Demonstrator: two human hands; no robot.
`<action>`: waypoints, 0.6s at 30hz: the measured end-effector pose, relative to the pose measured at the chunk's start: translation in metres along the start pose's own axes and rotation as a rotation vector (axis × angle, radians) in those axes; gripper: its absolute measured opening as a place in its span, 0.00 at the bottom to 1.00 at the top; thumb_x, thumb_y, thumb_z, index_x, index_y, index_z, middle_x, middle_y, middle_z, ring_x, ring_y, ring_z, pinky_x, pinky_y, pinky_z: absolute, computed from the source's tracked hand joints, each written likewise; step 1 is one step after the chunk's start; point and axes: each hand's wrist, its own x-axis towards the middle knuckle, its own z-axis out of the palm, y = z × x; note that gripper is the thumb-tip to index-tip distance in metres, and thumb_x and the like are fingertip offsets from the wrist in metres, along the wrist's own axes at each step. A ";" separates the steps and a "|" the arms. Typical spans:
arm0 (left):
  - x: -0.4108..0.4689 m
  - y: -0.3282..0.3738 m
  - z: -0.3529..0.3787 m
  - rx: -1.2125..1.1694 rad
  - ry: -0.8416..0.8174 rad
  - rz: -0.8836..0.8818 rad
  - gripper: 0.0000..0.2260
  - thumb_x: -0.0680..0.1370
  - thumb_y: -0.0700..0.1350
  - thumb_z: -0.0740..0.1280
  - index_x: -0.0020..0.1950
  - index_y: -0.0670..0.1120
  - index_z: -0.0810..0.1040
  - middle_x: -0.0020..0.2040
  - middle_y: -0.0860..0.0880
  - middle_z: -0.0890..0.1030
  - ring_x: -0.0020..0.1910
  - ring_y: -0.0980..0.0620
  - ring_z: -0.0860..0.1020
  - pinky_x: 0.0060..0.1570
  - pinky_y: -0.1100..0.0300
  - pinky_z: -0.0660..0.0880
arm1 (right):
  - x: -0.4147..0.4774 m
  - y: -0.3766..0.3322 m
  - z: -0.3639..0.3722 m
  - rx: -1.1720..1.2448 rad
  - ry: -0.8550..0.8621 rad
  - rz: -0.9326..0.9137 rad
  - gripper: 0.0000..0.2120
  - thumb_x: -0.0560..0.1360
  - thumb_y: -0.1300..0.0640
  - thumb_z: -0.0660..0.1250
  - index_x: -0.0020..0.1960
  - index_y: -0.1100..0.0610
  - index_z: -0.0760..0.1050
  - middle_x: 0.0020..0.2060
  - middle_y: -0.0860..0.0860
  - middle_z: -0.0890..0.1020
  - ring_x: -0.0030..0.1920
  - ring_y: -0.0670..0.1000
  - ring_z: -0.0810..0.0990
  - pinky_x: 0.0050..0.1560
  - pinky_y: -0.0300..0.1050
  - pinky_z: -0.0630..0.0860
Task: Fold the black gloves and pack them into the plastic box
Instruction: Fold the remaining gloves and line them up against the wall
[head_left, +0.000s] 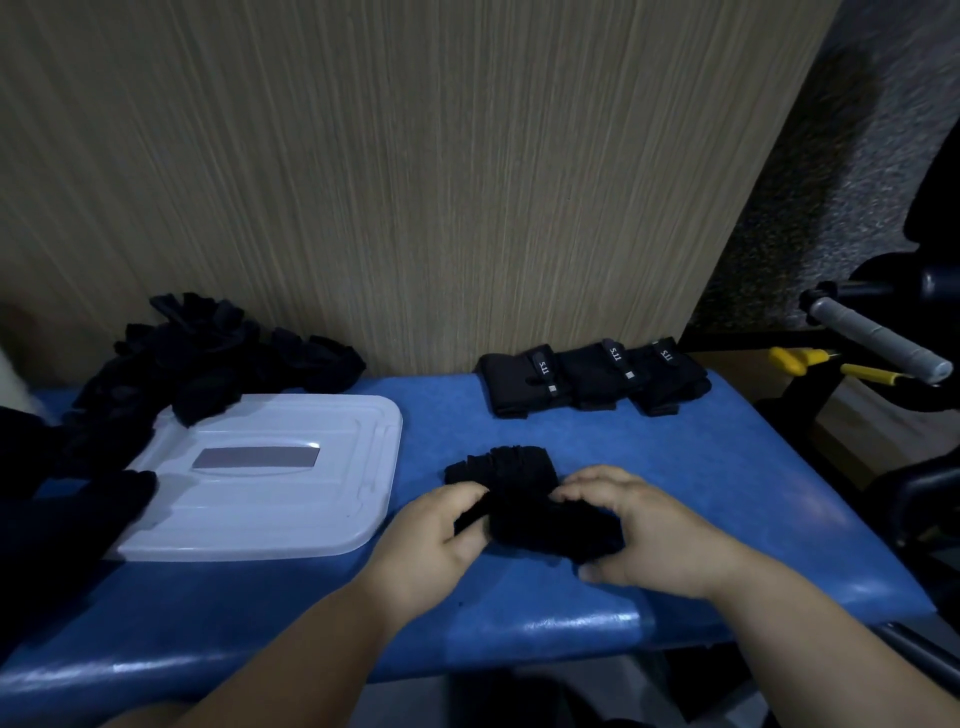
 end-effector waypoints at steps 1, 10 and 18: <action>0.000 0.003 -0.001 -0.055 0.016 -0.038 0.03 0.79 0.52 0.65 0.45 0.59 0.76 0.34 0.63 0.78 0.36 0.64 0.74 0.35 0.70 0.68 | 0.000 -0.001 0.000 -0.001 0.005 0.004 0.34 0.61 0.51 0.79 0.61 0.33 0.67 0.62 0.29 0.63 0.65 0.33 0.62 0.65 0.29 0.61; 0.000 0.009 0.002 -0.334 0.100 -0.223 0.08 0.80 0.52 0.62 0.59 0.57 0.73 0.45 0.55 0.84 0.48 0.62 0.80 0.45 0.71 0.72 | 0.006 -0.015 0.012 0.342 0.219 0.054 0.09 0.71 0.55 0.74 0.48 0.46 0.78 0.40 0.39 0.83 0.43 0.37 0.80 0.45 0.32 0.73; -0.001 0.011 0.007 -0.127 0.110 -0.207 0.23 0.82 0.50 0.58 0.76 0.55 0.56 0.24 0.59 0.72 0.27 0.63 0.72 0.32 0.69 0.67 | 0.013 -0.017 0.018 0.361 0.236 0.300 0.10 0.72 0.48 0.72 0.49 0.48 0.74 0.30 0.43 0.80 0.32 0.38 0.78 0.34 0.32 0.71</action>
